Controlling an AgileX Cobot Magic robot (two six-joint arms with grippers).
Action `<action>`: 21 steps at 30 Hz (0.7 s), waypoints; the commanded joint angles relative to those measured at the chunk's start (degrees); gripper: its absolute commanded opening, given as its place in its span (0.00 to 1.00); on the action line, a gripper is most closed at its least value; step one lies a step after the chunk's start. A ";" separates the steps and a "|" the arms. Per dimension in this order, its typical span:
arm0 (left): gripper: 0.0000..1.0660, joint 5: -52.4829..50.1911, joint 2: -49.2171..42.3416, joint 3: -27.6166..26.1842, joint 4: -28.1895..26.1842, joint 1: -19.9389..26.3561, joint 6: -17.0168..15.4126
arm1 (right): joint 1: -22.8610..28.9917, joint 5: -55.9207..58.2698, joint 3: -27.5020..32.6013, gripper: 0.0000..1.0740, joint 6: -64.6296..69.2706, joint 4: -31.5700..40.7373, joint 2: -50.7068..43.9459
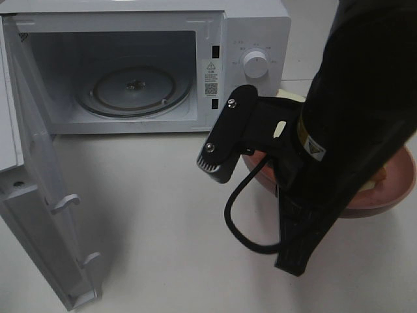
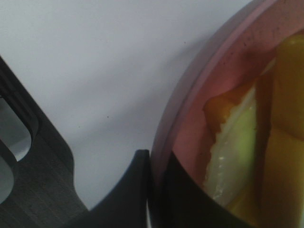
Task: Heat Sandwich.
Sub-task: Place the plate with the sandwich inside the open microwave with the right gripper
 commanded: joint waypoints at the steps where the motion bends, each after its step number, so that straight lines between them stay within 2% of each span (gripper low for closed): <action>1: 0.63 0.29 -1.32 0.06 -0.06 -0.40 0.06 | 1.09 -0.86 0.00 0.00 -4.53 -2.35 -0.63; 14: 0.63 0.29 -1.32 0.06 -0.06 -0.40 0.06 | 1.38 -2.52 0.00 0.00 -33.12 -2.35 -0.63; 21: 0.63 0.29 -1.32 0.06 -0.06 -0.40 0.06 | 1.38 -7.16 0.00 0.00 -41.31 -2.29 0.06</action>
